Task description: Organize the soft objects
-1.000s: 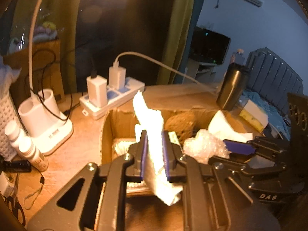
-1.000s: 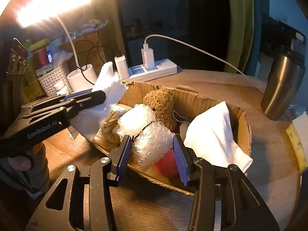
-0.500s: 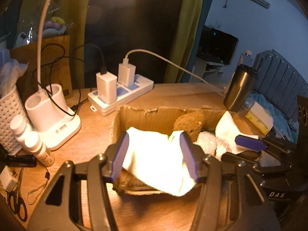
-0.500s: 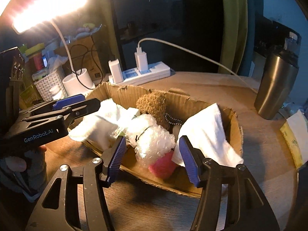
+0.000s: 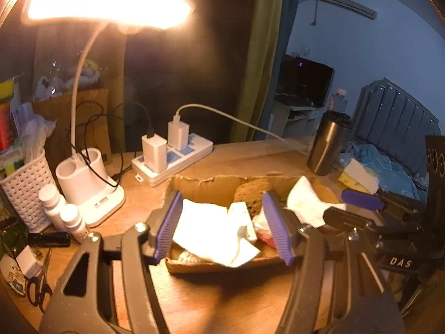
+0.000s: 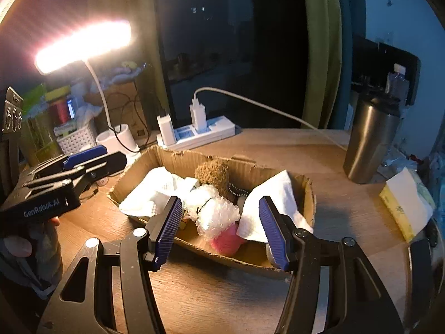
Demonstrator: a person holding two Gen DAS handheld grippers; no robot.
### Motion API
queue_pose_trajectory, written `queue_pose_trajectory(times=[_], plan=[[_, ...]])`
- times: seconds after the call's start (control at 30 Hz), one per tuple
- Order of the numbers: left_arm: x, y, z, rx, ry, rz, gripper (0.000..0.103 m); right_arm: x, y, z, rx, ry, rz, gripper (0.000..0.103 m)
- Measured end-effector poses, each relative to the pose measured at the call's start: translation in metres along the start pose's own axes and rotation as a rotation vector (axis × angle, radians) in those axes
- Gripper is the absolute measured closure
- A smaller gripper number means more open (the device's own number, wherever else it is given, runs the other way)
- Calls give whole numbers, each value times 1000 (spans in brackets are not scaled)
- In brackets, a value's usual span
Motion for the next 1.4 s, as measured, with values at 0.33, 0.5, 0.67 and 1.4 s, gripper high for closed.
queue_pose_trajectory(times=[0.33, 0.5, 0.67, 1.4], plan=[[-24, 9, 39, -75, 20, -55, 26, 2, 6, 42, -82, 38, -12, 34], [-33, 14, 58, -103, 26, -80, 26, 5, 12, 63, -117, 53, -16, 34], [-43, 20, 77, -131, 32, -101, 24, 9, 19, 81, -146, 66, -15, 34], [-77, 46, 155, -240, 12, -153, 1, 25, 53, 170, -286, 161, -44, 9]])
Point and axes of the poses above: each gripper's, at about its wrist camera, not at the fingertips, and z roughly against the way its jaws point, x to its left, y to its underside, the point moved 3 cm from there along -z, roughly the way its jaws point, and after that the axes turned 15 degrees about x, right-handed, at the moved point
